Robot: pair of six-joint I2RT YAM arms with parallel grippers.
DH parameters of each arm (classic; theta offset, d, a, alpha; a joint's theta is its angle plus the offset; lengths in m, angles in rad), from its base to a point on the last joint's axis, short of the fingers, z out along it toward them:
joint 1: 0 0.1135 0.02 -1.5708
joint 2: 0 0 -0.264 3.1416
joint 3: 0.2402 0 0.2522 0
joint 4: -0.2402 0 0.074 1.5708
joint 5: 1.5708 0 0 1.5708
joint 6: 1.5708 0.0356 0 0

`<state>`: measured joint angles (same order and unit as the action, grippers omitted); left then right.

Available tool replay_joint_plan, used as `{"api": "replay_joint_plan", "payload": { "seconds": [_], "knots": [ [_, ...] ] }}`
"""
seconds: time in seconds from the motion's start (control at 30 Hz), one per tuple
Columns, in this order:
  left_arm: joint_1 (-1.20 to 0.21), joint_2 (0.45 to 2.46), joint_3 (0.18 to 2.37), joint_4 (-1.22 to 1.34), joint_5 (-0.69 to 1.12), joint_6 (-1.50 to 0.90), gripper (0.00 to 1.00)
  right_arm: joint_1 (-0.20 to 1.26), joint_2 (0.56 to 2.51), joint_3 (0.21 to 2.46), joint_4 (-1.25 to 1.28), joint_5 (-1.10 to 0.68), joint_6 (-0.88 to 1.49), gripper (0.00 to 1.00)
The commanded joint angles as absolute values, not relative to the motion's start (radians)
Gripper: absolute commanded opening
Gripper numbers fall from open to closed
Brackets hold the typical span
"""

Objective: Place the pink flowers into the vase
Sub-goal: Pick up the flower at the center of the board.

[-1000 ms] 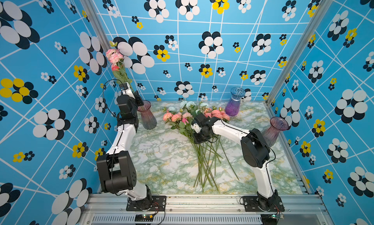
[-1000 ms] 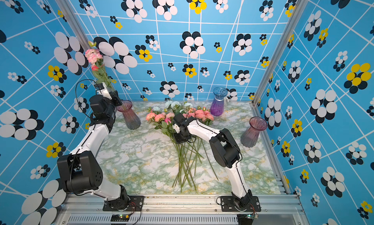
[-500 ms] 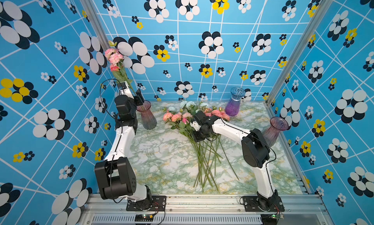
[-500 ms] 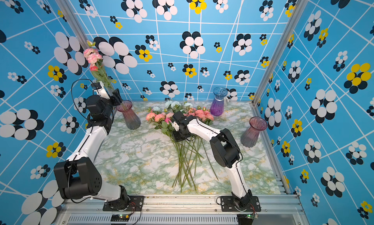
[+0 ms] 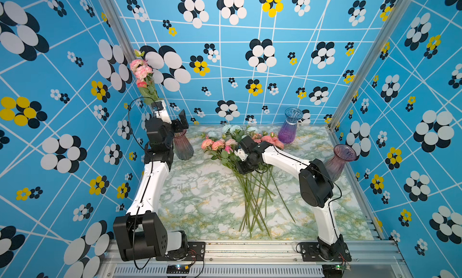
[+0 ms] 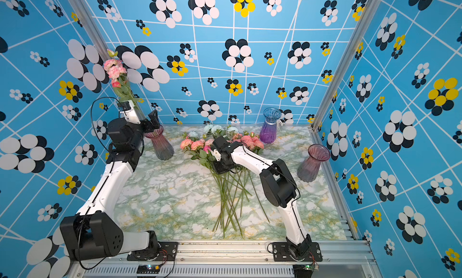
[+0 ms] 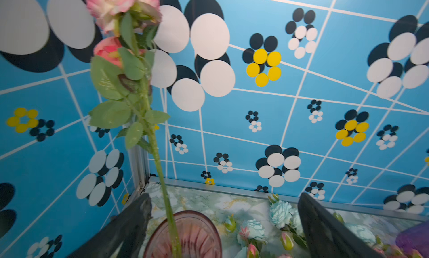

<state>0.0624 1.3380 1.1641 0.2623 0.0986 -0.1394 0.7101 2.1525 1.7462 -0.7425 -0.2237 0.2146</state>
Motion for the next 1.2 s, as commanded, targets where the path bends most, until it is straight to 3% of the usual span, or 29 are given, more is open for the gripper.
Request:
{"api": "replay_joint_plan", "payload": {
  "seconds": [0.0,0.23,0.37,0.7,1.17],
  "knots": [
    [-0.037,1.308,1.175,0.217,0.134,-0.103,1.00,0.719,2.136,1.697,-0.728,-0.244,0.222,0.17],
    [-0.209,1.321,1.156,0.212,0.151,-0.136,0.99,0.727,2.151,1.684,-0.715,-0.253,0.228,0.17],
    [-0.250,1.323,1.134,0.198,0.155,-0.172,1.00,0.727,2.141,1.687,-0.716,-0.238,0.228,0.03],
    [-0.244,1.333,1.154,0.010,0.216,-0.339,1.00,0.717,2.090,1.828,-0.806,-0.172,0.187,0.00],
    [-0.192,1.495,1.218,-0.017,0.569,-0.694,0.98,0.695,2.078,2.157,-0.916,-0.147,0.166,0.00]
  ]
}}
